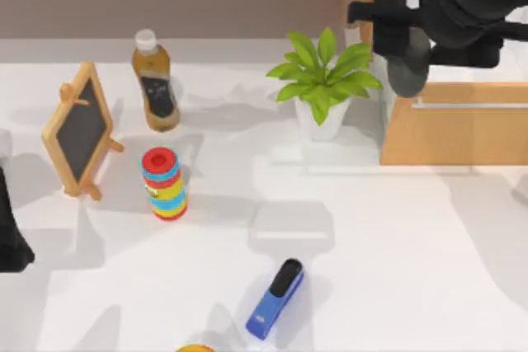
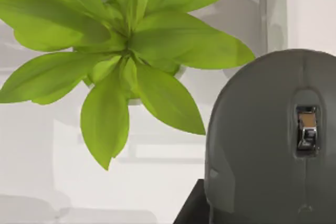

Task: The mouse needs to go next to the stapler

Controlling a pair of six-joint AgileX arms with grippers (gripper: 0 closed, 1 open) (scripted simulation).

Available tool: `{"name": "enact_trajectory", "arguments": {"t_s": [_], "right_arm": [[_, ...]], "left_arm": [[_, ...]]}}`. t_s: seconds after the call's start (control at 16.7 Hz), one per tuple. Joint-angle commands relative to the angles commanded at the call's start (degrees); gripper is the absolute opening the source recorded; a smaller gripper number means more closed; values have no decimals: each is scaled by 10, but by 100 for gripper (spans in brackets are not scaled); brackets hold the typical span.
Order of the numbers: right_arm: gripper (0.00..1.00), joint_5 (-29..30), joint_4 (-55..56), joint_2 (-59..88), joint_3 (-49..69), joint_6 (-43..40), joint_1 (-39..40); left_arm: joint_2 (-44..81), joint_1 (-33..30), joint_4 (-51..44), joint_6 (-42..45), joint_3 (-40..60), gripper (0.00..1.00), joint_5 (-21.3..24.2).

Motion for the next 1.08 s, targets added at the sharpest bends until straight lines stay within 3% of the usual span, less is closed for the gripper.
{"name": "enact_trajectory", "arguments": {"t_s": [0.6,1.08], "right_arm": [[0,-1,48,-42,-247,148,159],[0,0,63,-39,-325,189,201]], "left_arm": [[0,0,0,0,0,100,0],[0,0,0,0,0,100,0]]}}
